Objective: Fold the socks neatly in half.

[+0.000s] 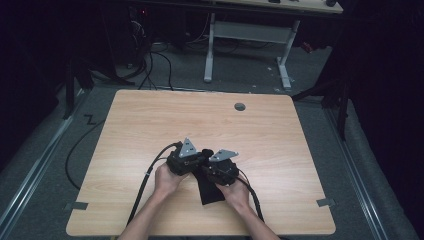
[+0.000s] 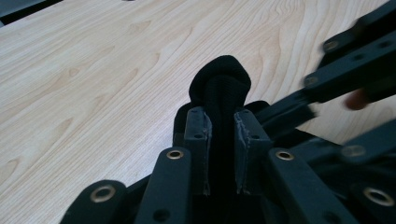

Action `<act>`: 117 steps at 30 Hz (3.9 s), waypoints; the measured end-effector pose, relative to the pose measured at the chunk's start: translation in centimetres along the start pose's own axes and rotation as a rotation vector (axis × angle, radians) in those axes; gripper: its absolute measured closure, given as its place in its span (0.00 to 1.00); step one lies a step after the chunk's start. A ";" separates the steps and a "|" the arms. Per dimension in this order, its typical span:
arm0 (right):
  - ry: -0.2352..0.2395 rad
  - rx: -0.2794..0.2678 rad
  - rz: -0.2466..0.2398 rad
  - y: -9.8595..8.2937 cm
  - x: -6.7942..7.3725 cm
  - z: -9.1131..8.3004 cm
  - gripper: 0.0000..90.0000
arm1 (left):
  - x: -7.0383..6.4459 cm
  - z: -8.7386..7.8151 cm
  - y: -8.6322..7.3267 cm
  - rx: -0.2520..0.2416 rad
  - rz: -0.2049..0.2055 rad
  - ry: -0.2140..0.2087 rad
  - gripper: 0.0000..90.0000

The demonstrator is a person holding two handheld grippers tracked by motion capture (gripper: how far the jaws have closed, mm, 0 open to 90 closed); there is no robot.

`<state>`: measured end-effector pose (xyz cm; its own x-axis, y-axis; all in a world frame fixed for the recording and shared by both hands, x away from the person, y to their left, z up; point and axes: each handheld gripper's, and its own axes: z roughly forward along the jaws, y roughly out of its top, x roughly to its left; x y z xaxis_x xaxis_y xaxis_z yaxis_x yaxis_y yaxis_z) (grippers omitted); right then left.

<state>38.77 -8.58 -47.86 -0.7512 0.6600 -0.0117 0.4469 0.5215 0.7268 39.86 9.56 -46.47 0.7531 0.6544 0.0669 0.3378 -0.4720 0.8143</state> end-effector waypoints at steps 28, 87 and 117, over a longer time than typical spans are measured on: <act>-0.011 0.040 -0.003 -3.2 -0.2 -0.9 0.75 | -0.9 -0.5 -1.6 0.003 -0.101 -0.145 0.53; 0.011 0.014 0.000 -3.8 0.1 -1.0 0.69 | 1.8 -0.9 -2.5 0.041 -0.283 -0.024 0.41; 0.095 0.020 -0.088 -3.8 1.6 -1.5 0.87 | 3.5 2.0 -2.4 0.161 -0.267 -0.009 0.81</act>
<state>35.17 -10.33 -49.64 -0.8303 0.5572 -0.0093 0.3857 0.5866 0.7121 42.82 11.78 -49.32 0.6304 0.7630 -0.1428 0.6090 -0.3720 0.7006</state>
